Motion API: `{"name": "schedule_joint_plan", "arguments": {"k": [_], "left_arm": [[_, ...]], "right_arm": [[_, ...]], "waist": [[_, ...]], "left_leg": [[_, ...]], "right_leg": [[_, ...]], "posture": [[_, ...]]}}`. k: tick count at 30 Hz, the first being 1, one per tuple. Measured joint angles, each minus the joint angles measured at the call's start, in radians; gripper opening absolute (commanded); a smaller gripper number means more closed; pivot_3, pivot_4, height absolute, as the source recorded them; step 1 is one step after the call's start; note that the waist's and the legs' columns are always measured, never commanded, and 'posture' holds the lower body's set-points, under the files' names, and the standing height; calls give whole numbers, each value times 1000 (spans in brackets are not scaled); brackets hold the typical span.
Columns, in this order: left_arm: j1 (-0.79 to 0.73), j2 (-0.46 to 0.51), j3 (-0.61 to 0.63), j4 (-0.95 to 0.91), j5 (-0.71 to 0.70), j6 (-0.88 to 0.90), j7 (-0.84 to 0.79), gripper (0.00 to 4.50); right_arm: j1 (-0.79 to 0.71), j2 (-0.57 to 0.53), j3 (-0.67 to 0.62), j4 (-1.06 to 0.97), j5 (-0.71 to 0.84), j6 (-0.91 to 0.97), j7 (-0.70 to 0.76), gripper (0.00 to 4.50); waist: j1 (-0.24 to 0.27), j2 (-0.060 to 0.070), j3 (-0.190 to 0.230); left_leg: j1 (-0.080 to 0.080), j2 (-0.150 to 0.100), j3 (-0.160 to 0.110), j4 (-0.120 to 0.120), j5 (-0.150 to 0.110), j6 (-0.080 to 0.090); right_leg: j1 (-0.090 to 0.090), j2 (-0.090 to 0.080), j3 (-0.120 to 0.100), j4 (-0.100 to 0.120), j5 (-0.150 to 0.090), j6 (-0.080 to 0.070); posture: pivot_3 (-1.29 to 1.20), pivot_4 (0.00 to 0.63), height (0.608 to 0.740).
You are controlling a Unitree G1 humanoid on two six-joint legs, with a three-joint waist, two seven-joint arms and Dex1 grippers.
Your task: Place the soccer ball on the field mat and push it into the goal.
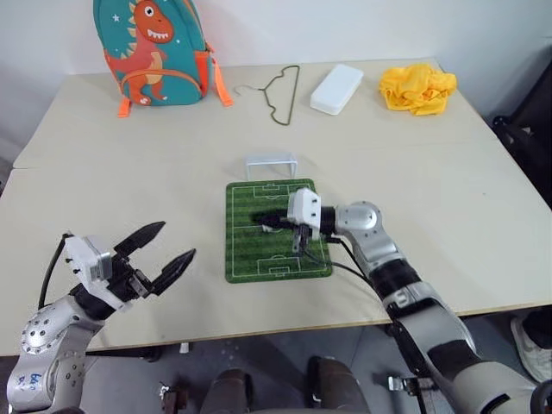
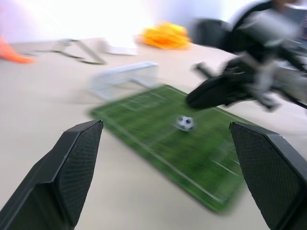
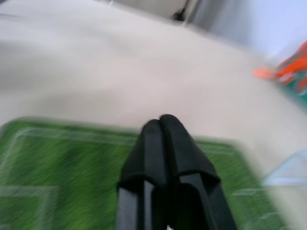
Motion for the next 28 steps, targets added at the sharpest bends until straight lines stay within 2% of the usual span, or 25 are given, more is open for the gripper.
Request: {"name": "schedule_joint_plan", "arguments": {"k": [4, 9, 14, 16, 20, 28], "left_arm": [[12, -3, -9, 0, 26, 1, 33, 4500], [13, 1, -12, 2, 50, -11, 33, 4500], [16, 33, -8, 10, 74, -28, 23, 4500], [15, 42, -5, 15, 79, -31, 18, 4500], [7, 54, -3, 16, 83, -37, 10, 4500], [6, 85, 1, 18, 108, -39, 13, 4500]], "right_arm": [[70, -41, -72, -72, 84, 20, 33, 29], [215, -172, -119, -217, 164, 154, 104, 29], [284, -396, -257, -267, 215, 231, 136, 29], [313, -452, -291, -266, 217, 237, 148, 29], [395, -492, -328, -265, 230, 252, 165, 29], [519, -499, -391, -336, 287, 290, 163, 29]], "waist": [[10, 0, 0], [8, 0, 0], [10, 0, 0], [10, 0, 0], [8, 0, 0], [11, 0, 0]], "left_leg": [[-1, -1, -4, 0, 0, 0], [-2, -2, -1, 0, -1, 1], [-1, -1, 1, 0, -1, 1], [-1, -1, 1, 0, -1, 1], [0, -1, 3, 0, -1, 1], [0, -1, 4, 0, -1, 1]], "right_leg": [[1, -1, -2, 0, 0, 0], [2, -2, -2, -4, 0, 1], [1, -2, -2, -5, 0, 1], [2, -1, -2, -4, 0, 1], [1, -1, -1, -4, 0, 1], [2, -1, 0, -4, 0, 1]], "posture": [[0, 150, 740], [0, 150, 740], [0, 150, 740], [0, 150, 740], [0, 150, 740], [0, 150, 740]]}}
